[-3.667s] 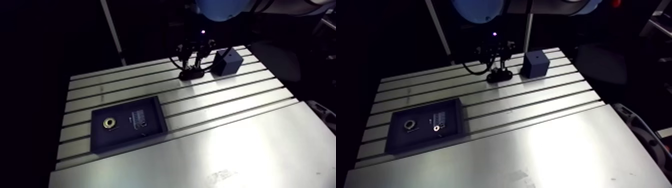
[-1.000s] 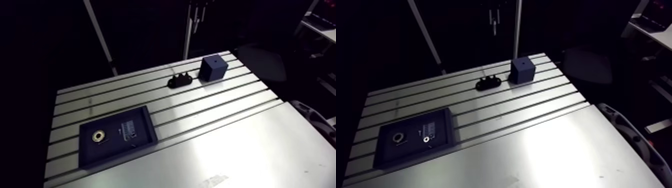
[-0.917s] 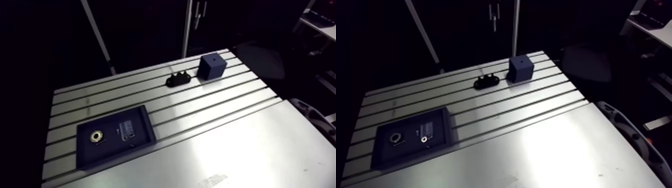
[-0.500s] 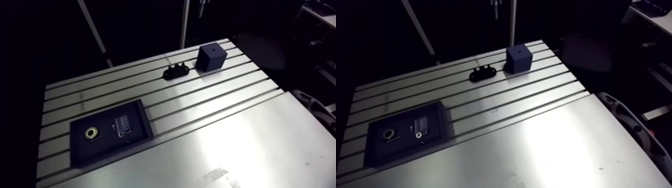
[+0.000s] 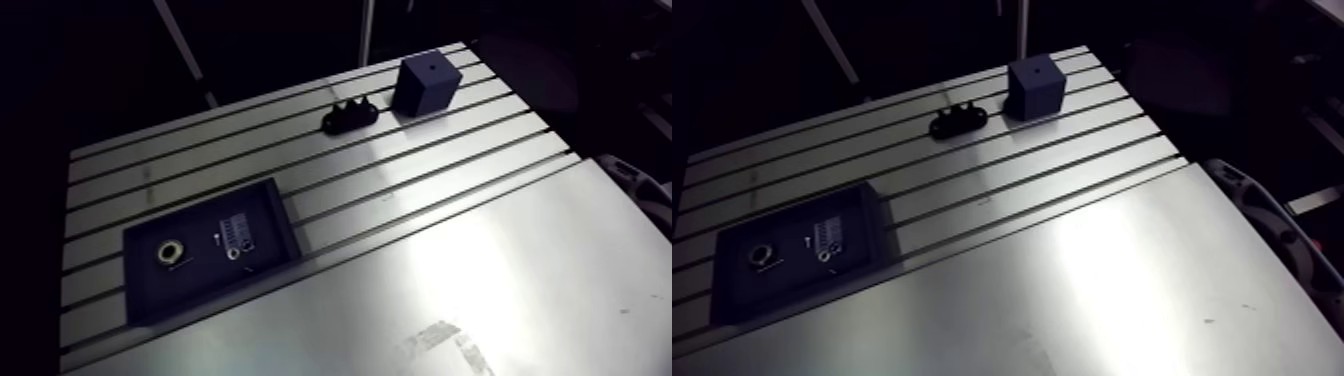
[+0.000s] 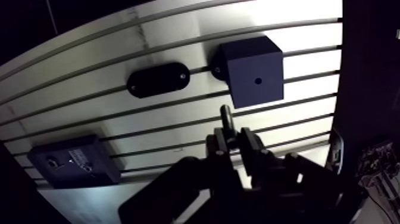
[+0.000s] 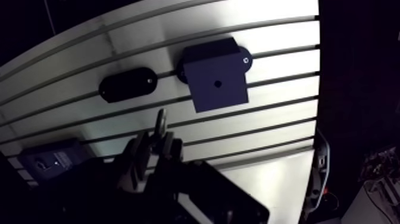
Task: Pick up the M10 bolt and insert it into the hole until fully seated.
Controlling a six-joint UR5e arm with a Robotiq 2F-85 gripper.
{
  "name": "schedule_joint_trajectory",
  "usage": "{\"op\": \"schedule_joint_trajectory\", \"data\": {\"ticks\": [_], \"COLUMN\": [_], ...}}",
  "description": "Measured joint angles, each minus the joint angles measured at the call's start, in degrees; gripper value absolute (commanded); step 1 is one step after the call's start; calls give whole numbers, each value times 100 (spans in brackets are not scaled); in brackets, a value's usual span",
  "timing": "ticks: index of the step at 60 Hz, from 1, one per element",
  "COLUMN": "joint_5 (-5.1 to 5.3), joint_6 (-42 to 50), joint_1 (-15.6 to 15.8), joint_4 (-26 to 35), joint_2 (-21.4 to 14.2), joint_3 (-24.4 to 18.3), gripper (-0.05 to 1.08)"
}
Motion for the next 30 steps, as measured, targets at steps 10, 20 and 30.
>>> {"op": "schedule_joint_trajectory", "data": {"ticks": [10,20,30], "joint_5": [-10,-11,-1], "joint_6": [4,-1,-5], "joint_1": [-13,-72,-160], "joint_4": [-27,-24,-12], "joint_2": [64,136,181], "joint_3": [-49,-68,-70], "gripper": [108,108,108]}}
